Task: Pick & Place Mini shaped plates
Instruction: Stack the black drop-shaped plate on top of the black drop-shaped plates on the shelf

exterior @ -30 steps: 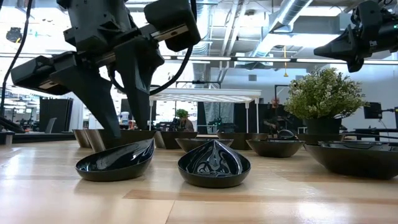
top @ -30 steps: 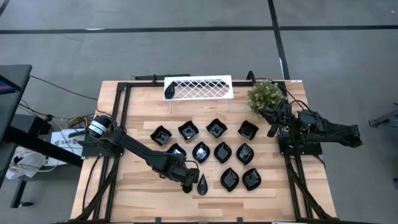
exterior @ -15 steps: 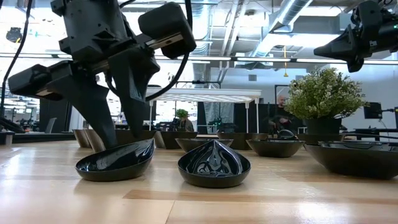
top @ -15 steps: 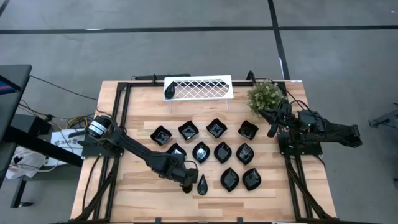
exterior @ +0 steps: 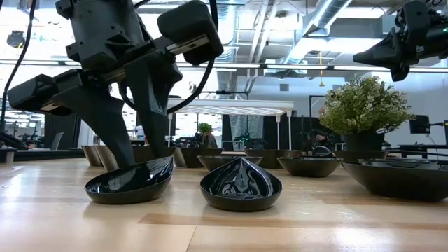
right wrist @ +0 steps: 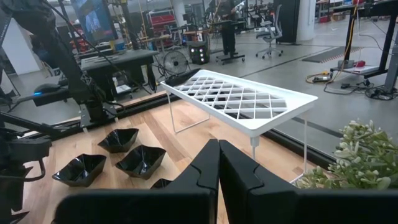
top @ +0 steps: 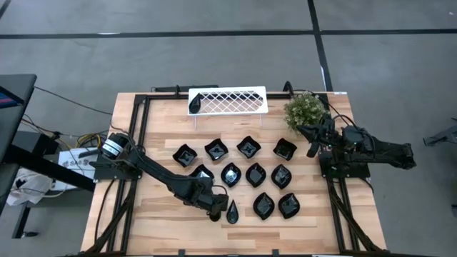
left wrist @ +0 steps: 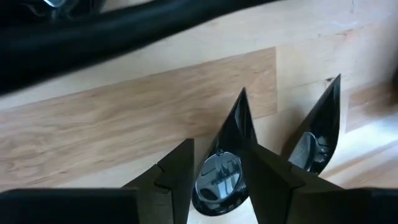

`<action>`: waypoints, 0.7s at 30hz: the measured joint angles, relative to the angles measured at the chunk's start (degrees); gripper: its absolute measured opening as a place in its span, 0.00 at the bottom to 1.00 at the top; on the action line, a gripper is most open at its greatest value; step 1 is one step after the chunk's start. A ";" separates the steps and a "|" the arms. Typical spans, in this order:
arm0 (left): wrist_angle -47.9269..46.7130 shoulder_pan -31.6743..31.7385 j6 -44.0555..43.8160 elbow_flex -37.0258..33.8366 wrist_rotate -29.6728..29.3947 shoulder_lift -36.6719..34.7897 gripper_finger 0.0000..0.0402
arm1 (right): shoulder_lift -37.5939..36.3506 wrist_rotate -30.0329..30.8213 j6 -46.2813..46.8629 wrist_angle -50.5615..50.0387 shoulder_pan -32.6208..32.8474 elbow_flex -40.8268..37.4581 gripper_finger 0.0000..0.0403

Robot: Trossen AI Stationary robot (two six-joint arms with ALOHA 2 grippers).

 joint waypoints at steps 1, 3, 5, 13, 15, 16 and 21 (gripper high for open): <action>0.09 0.00 -0.01 0.02 -0.04 0.19 0.33 | 0.01 0.01 0.00 0.00 -0.02 0.01 0.00; 0.24 0.02 0.00 0.02 0.16 0.70 0.33 | 0.01 0.01 0.01 0.00 -0.02 0.00 0.00; 0.67 0.04 0.00 0.00 0.42 1.46 0.33 | 0.01 0.00 0.00 0.00 -0.02 0.02 0.00; 1.06 -0.07 -0.18 0.02 1.27 1.88 0.31 | 0.01 0.00 0.02 0.02 -0.01 0.00 0.00; 1.12 -0.07 -0.20 0.02 1.25 1.88 0.29 | 0.02 0.01 0.02 0.03 -0.02 0.02 0.00; 1.22 -0.07 -0.20 0.02 1.25 1.88 0.27 | 0.02 0.01 0.02 0.04 -0.01 0.01 0.00; 1.47 -0.09 -0.17 0.02 0.97 1.88 0.21 | 0.00 0.00 0.02 0.02 -0.02 0.00 0.00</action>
